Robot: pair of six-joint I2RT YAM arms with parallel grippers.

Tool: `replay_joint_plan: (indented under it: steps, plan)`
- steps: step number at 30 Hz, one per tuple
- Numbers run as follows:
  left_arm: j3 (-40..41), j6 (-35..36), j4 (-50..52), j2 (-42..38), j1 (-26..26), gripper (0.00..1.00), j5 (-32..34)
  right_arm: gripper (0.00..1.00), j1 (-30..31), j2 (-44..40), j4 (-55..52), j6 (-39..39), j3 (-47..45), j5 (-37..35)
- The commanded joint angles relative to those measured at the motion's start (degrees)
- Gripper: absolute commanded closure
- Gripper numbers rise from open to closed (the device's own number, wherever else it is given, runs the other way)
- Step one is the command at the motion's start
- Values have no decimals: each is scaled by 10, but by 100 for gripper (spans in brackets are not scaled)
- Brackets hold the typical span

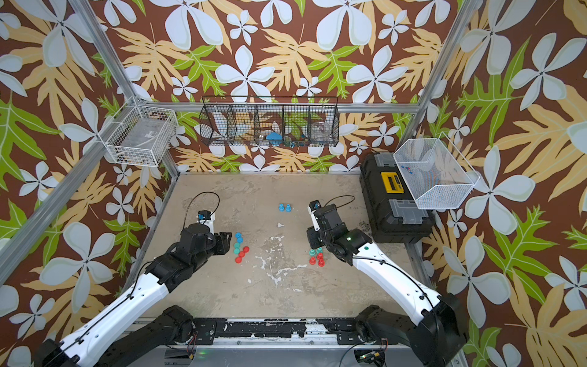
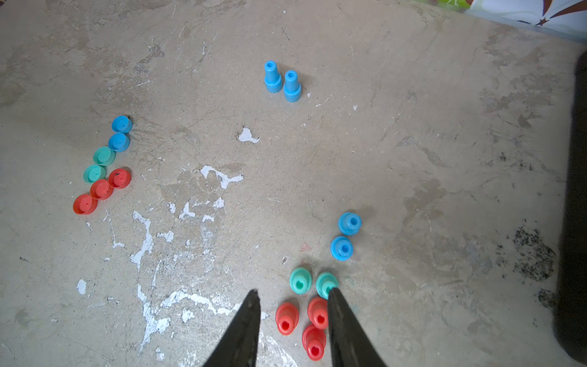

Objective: Close the stamp cap
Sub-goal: Move the cover to the center of the board.

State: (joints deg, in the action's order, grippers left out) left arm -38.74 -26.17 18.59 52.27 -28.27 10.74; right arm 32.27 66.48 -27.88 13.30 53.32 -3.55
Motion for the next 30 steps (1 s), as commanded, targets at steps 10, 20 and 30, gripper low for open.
replay_joint_plan:
  steps: [10,20,30]
  plan:
    - [-35,-69,-142,212,17,44,-49,62,0,-122,4,20,-91,-39]
    - [-86,-71,-165,349,39,45,-39,61,0,-162,14,35,-117,-41]
    - [-101,-75,-186,420,52,46,-48,60,0,-175,18,36,-124,-40]
